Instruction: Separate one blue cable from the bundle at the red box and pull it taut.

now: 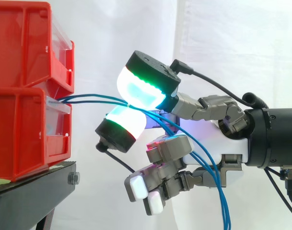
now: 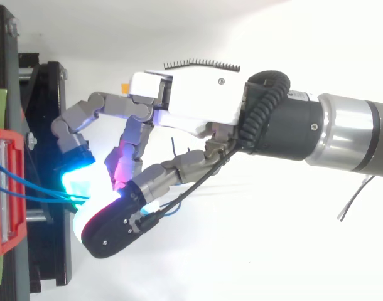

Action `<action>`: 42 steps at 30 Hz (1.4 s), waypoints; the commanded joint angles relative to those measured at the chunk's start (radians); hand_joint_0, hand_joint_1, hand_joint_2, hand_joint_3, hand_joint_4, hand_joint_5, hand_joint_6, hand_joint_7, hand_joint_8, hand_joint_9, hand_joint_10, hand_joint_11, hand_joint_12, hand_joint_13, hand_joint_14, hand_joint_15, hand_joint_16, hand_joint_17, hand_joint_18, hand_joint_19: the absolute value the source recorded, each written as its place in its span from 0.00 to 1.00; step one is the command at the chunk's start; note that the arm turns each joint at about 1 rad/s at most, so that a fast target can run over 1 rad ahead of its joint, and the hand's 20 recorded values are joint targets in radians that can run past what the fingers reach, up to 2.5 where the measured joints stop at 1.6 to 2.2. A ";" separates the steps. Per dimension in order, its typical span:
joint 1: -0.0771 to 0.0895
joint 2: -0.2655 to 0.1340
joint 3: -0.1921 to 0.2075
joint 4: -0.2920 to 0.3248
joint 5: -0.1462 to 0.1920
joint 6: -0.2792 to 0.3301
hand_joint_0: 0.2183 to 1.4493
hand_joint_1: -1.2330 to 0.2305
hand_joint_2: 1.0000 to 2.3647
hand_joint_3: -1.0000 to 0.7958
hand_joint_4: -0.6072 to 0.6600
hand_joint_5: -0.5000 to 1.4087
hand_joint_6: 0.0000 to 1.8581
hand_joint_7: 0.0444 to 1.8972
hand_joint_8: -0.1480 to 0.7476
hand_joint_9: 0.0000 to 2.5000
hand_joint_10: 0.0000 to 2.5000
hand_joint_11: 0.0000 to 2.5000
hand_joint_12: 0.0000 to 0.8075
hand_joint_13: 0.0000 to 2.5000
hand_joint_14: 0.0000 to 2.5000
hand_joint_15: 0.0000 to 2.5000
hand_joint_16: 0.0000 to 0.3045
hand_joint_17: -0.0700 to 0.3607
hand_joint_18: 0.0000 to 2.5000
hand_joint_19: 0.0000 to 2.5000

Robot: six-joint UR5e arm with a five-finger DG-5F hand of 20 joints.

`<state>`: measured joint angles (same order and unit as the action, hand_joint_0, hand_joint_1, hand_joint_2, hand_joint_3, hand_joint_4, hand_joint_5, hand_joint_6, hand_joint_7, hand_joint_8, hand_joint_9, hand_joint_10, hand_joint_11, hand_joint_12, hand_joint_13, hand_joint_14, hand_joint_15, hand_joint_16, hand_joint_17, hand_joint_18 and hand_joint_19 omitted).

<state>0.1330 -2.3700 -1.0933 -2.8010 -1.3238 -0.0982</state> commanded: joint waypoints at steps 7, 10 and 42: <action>0.000 0.000 0.000 0.000 0.000 0.000 0.30 0.44 0.00 0.28 0.34 0.24 0.44 0.70 0.43 0.62 0.01 0.37 0.42 0.47 0.01 0.22 0.13 0.37 0.42 0.27; 0.000 0.000 0.000 0.000 0.000 0.000 0.30 0.46 0.00 0.28 0.35 0.24 0.43 0.71 0.41 0.63 0.01 0.36 0.42 0.47 0.01 0.22 0.13 0.37 0.42 0.27; 0.002 0.000 0.000 0.000 0.002 0.000 0.15 0.54 0.00 0.28 0.49 0.25 0.40 0.70 0.56 0.64 0.01 0.35 0.53 0.50 0.01 0.21 0.19 0.46 0.48 0.25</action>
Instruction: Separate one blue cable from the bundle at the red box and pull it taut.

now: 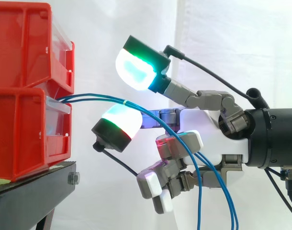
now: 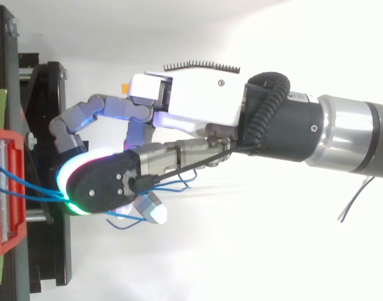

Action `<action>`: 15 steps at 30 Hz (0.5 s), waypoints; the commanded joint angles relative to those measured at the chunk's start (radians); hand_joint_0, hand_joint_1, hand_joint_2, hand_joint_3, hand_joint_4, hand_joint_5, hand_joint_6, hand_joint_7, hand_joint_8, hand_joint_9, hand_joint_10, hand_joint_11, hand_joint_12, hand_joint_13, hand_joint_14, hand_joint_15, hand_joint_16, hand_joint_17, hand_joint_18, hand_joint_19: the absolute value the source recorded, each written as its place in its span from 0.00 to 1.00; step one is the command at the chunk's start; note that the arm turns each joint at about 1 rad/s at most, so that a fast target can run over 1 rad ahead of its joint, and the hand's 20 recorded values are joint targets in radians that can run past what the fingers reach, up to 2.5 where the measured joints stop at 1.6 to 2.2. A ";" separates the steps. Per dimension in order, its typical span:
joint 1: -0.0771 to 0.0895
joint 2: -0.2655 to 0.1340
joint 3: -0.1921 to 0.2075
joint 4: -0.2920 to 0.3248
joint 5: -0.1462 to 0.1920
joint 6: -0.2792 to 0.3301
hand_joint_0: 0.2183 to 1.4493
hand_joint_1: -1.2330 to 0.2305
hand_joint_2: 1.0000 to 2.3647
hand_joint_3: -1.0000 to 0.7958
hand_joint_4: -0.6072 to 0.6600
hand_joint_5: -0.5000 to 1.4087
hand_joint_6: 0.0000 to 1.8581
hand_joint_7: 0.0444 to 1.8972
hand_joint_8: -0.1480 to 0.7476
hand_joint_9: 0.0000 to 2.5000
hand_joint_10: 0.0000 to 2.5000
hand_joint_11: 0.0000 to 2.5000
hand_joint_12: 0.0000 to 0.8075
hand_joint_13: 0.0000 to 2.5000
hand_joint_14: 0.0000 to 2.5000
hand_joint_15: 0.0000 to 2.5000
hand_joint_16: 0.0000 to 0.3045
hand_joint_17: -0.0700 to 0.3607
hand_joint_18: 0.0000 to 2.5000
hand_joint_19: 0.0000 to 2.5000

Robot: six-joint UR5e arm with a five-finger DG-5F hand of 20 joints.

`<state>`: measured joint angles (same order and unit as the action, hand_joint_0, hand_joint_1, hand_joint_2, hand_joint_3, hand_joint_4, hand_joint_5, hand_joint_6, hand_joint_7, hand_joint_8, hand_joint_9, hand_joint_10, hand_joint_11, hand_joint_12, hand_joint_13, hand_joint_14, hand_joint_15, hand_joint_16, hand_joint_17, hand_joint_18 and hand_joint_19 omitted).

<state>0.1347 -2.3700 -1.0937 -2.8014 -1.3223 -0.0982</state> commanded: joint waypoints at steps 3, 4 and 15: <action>0.000 0.000 0.000 0.000 0.000 0.000 0.15 0.39 0.00 0.28 0.50 0.23 0.43 0.69 0.57 0.62 0.01 0.39 0.53 0.49 0.01 0.21 0.19 0.46 0.47 0.24; 0.000 0.000 0.000 -0.001 0.000 0.000 0.17 0.35 0.00 0.28 0.50 0.22 0.44 0.69 0.56 0.61 0.01 0.41 0.52 0.49 0.01 0.22 0.18 0.45 0.46 0.25; 0.002 0.000 0.000 0.000 0.000 0.000 0.35 0.27 0.01 0.34 0.43 0.20 0.47 0.73 0.49 0.62 0.01 0.55 0.46 0.49 0.01 0.27 0.14 0.39 0.41 0.28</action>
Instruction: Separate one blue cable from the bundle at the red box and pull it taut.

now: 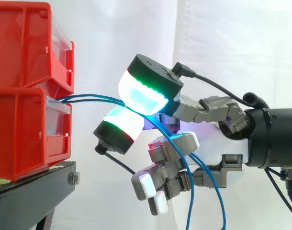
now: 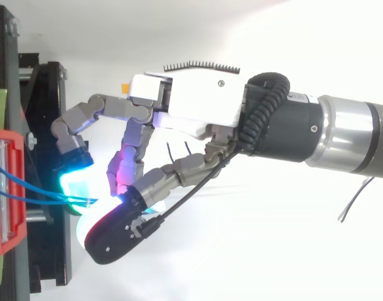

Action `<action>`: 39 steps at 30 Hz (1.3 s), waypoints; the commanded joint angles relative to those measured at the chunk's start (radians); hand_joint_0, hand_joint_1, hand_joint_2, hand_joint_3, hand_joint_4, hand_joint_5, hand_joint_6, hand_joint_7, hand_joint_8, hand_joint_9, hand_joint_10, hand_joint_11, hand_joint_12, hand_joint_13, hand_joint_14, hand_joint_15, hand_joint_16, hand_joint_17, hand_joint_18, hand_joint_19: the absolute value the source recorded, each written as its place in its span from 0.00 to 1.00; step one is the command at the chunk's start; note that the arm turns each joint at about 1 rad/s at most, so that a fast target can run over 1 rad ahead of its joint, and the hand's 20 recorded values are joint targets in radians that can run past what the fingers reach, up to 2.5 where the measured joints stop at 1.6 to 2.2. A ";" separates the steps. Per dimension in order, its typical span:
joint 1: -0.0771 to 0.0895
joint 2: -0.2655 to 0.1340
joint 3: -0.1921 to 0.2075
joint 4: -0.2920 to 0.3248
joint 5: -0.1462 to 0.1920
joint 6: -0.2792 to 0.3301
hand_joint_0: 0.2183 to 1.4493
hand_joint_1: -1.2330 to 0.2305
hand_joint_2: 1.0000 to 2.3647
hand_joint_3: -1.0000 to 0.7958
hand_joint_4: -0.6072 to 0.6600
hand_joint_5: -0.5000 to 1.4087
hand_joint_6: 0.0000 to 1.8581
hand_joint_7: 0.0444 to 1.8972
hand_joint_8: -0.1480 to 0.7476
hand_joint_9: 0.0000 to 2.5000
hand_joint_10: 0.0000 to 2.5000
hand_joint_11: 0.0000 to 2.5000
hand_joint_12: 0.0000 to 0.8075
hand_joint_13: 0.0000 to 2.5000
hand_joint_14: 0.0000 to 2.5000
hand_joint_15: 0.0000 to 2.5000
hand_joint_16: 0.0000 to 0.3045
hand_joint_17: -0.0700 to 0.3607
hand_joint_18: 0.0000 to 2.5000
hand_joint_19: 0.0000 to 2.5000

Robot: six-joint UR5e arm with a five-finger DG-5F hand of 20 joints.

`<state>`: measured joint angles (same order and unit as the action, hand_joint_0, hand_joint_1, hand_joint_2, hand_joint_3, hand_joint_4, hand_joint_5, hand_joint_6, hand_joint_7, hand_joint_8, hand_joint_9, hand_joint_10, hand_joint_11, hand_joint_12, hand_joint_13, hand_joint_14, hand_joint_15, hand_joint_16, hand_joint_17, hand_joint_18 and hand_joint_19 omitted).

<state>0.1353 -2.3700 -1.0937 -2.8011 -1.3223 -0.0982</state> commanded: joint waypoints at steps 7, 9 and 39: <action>0.001 0.000 0.000 0.000 0.000 0.000 0.30 0.50 0.01 0.48 0.48 0.22 0.44 0.68 0.57 0.66 0.01 0.49 0.54 0.51 0.01 0.24 0.19 0.47 0.46 0.25; 0.000 0.000 0.000 0.000 0.000 0.000 0.30 0.51 0.01 0.48 0.51 0.22 0.44 0.67 0.57 0.66 0.01 0.48 0.54 0.51 0.01 0.24 0.19 0.47 0.46 0.25; 0.003 0.000 0.000 0.000 0.009 0.000 0.24 0.39 0.00 0.29 0.58 0.20 0.43 0.72 0.57 0.59 0.01 0.50 0.52 0.46 0.01 0.25 0.17 0.44 0.41 0.27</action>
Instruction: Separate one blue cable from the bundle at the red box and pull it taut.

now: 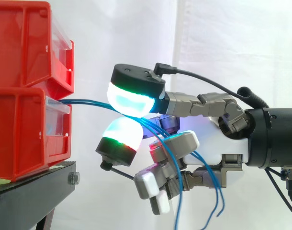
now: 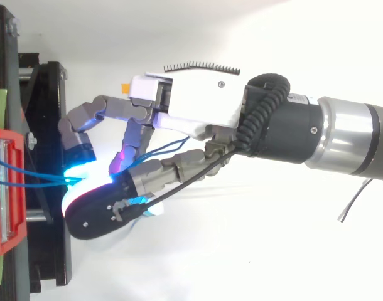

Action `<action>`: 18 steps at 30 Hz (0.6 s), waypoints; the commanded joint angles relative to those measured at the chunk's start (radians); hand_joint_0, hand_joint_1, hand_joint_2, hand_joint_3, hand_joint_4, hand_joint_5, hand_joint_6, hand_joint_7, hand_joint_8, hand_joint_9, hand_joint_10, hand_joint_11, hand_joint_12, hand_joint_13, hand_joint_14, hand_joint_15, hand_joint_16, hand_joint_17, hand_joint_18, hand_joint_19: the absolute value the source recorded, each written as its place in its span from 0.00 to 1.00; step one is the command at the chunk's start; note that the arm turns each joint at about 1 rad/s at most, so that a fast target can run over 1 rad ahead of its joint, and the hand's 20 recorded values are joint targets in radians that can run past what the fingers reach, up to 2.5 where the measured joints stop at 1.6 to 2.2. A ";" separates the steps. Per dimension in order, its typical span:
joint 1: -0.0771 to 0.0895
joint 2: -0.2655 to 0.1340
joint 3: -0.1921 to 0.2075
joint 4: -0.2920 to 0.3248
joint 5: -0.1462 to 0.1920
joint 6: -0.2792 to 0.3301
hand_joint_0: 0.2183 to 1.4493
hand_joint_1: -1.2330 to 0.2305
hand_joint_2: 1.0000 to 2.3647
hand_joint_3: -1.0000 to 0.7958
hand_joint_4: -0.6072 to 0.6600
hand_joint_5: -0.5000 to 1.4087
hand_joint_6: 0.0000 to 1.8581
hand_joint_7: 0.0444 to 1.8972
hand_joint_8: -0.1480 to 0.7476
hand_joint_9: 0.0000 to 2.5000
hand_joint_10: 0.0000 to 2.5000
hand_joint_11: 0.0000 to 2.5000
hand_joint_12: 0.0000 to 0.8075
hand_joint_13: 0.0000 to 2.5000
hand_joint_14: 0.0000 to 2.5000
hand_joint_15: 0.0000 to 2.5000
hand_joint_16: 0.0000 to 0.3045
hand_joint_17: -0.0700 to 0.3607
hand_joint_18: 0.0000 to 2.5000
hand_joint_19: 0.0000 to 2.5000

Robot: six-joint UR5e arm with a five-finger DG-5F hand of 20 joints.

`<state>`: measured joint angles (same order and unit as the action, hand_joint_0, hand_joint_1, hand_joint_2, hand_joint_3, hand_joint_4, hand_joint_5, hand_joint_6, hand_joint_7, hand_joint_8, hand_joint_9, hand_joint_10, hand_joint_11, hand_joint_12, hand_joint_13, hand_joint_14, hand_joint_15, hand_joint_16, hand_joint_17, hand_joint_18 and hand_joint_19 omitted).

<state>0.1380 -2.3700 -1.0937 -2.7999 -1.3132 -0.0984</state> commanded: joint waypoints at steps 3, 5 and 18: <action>0.000 0.000 0.000 -0.003 0.000 0.000 0.24 0.47 0.00 0.28 0.57 0.20 0.43 0.69 0.57 0.60 0.01 0.50 0.52 0.47 0.01 0.25 0.17 0.44 0.42 0.27; 0.000 0.000 0.000 -0.001 0.000 0.000 0.25 0.50 0.00 0.28 0.56 0.20 0.43 0.70 0.56 0.61 0.01 0.50 0.51 0.47 0.01 0.25 0.17 0.43 0.42 0.28; 0.000 0.000 0.000 -0.001 0.002 0.000 0.30 0.41 0.01 0.50 0.56 0.20 0.44 0.70 0.61 0.60 0.01 0.53 0.55 0.47 0.01 0.24 0.19 0.46 0.44 0.26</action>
<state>0.1380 -2.3700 -1.0942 -2.8018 -1.3116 -0.0982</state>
